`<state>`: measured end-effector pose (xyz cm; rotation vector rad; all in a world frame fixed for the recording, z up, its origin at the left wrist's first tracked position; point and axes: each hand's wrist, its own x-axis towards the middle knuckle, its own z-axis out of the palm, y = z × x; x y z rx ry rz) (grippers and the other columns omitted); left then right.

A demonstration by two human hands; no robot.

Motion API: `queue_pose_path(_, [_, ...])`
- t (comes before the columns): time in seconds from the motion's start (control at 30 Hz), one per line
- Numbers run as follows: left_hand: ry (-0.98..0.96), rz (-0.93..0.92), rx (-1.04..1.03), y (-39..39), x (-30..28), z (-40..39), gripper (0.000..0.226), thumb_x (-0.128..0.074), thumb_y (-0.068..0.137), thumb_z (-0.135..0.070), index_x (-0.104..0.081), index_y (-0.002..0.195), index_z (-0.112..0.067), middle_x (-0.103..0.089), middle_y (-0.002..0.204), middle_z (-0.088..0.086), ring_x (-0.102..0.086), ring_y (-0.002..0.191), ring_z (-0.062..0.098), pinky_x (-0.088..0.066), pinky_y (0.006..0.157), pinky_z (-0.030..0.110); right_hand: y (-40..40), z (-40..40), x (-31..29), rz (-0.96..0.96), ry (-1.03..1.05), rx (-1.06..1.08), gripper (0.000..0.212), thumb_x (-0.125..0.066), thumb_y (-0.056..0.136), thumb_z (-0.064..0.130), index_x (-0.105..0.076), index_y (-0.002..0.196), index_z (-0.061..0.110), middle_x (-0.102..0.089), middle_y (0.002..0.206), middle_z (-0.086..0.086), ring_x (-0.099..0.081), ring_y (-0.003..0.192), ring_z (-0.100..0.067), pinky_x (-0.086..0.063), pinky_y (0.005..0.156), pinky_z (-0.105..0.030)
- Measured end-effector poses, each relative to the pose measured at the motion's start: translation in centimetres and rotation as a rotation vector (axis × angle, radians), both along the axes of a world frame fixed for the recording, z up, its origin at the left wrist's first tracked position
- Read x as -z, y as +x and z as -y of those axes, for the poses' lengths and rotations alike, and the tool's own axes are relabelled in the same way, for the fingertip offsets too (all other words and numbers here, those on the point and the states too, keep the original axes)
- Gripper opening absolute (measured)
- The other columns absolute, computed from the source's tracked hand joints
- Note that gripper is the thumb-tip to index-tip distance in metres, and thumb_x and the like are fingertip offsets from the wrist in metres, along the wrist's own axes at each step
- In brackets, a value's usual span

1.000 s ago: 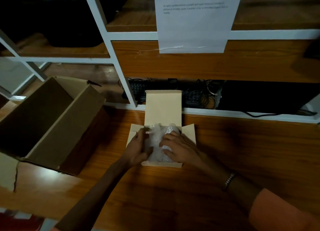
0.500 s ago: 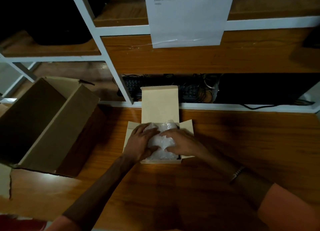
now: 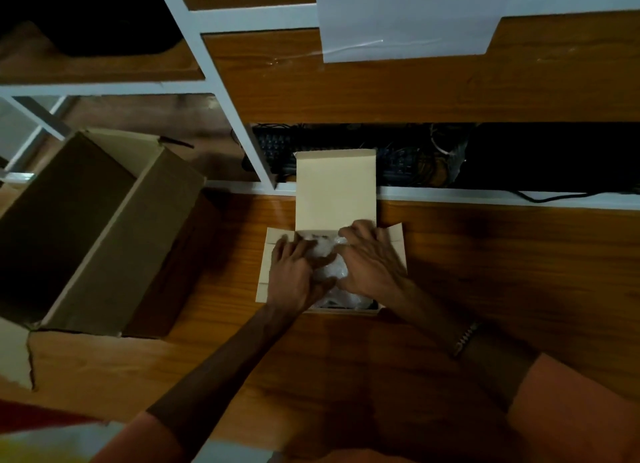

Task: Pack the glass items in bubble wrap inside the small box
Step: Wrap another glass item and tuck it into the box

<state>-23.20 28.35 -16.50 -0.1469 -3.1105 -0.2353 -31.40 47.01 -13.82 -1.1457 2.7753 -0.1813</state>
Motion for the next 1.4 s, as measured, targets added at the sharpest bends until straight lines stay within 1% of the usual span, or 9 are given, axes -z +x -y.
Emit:
queue_pose_path(0.1, [0.077, -0.017, 0.013, 0.1, 0.4, -0.1, 0.061, -0.051, 0.097, -0.068, -0.073, 0.138, -0.029, -0.063, 0.148, 0.017, -0.055, 0.140, 0.042, -0.029, 0.125, 0.060, 0.4, 0.5, 0.9, -0.012, 0.008, 0.006, 0.082, -0.063, 0.072, 0.077, -0.066, 0.129, 0.018, -0.057, 0.135, -0.003, -0.040, 0.135, -0.033, -0.035, 0.100, -0.051])
queue_pose_path(0.23, [0.210, 0.033, 0.115, 0.0, -0.9, 1.8, 0.051, -0.064, 0.097, -0.053, -0.069, 0.142, -0.028, -0.052, 0.159, 0.019, -0.033, 0.155, 0.035, -0.020, 0.127, 0.054, 0.5, 0.7, 1.2, -0.029, 0.004, 0.040, 0.082, -0.065, 0.072, 0.074, -0.063, 0.131, 0.018, -0.056, 0.136, -0.003, -0.039, 0.139, -0.034, -0.036, 0.099, -0.051])
queue_pose_path(0.47, [0.006, 0.091, 0.172, 1.7, -1.6, 3.1, 0.070, -0.040, 0.096, -0.070, -0.052, 0.156, -0.036, -0.025, 0.174, 0.005, -0.015, 0.158, 0.019, -0.003, 0.133, 0.047, 1.6, 0.2, 1.0, -0.054, 0.034, 0.075, 0.081, -0.065, 0.077, 0.069, -0.060, 0.139, 0.017, -0.053, 0.145, -0.004, -0.036, 0.143, -0.035, -0.038, 0.104, -0.053])
queue_pose_path(0.63, [0.036, 0.108, 0.096, 2.0, -1.1, 1.8, 0.078, -0.070, 0.089, -0.064, -0.051, 0.154, -0.025, -0.040, 0.170, 0.008, -0.035, 0.159, 0.029, 0.000, 0.134, 0.046, 1.4, -0.3, 0.0, 0.194, 0.016, 0.017, 0.096, -0.074, 0.082, 0.054, -0.033, 0.160, 0.016, -0.032, 0.165, -0.002, -0.005, 0.158, -0.031, -0.025, 0.121, -0.053])
queue_pose_path(0.77, [0.081, 0.054, 0.051, 1.5, -0.7, 1.4, 0.089, -0.065, 0.088, -0.072, -0.047, 0.153, -0.014, -0.057, 0.156, 0.013, -0.054, 0.145, 0.030, 0.002, 0.133, 0.043, 0.7, -0.9, -0.7, 0.285, 0.032, -0.014, 0.115, -0.079, 0.079, 0.060, -0.016, 0.167, 0.022, -0.019, 0.174, 0.001, 0.001, 0.161, -0.029, -0.020, 0.124, -0.058])
queue_pose_path(0.93, [0.020, 0.092, 0.041, 1.0, -0.5, 1.0, 0.107, -0.045, 0.083, -0.080, -0.027, 0.168, -0.017, -0.045, 0.166, 0.012, -0.046, 0.151, 0.034, 0.000, 0.133, 0.055, 2.2, -0.9, 1.0, 0.042, 0.050, 0.003, 0.099, -0.063, 0.080, 0.067, -0.034, 0.160, 0.017, -0.036, 0.165, -0.005, -0.018, 0.157, -0.034, -0.028, 0.118, -0.055])
queue_pose_path(1.07, [-0.053, 0.121, 0.044, 0.4, -0.6, 1.2, 0.103, -0.063, 0.083, -0.074, -0.033, 0.166, -0.020, -0.043, 0.165, 0.011, -0.039, 0.154, 0.036, -0.001, 0.130, 0.061, 2.2, 0.5, 1.0, -0.066, 0.091, 0.063, 0.096, -0.069, 0.068, 0.070, -0.050, 0.146, 0.019, -0.054, 0.142, -0.004, -0.038, 0.138, -0.033, -0.036, 0.106, -0.051])
queue_pose_path(1.23, [-0.186, 0.187, 0.020, -1.3, -2.2, 0.1, 0.115, -0.072, 0.074, -0.084, -0.034, 0.165, -0.025, -0.037, 0.163, 0.014, -0.032, 0.151, 0.039, -0.010, 0.130, 0.061, 0.8, 0.7, 0.0, -0.159, 0.159, 0.006, 0.093, -0.061, 0.063, 0.083, -0.063, 0.131, 0.019, -0.055, 0.130, -0.006, -0.043, 0.126, -0.034, -0.034, 0.097, -0.049])
queue_pose_path(1.4, [-0.139, 0.198, 0.035, -1.2, -2.5, 0.9, 0.117, -0.073, 0.075, -0.082, -0.033, 0.165, -0.018, -0.037, 0.164, 0.018, -0.034, 0.151, 0.040, -0.010, 0.130, 0.054, 0.7, -1.3, -0.1, 0.116, 0.063, -0.053, 0.108, -0.069, 0.082, 0.070, -0.024, 0.165, 0.017, -0.028, 0.167, -0.007, -0.015, 0.157, -0.033, -0.024, 0.121, -0.054])
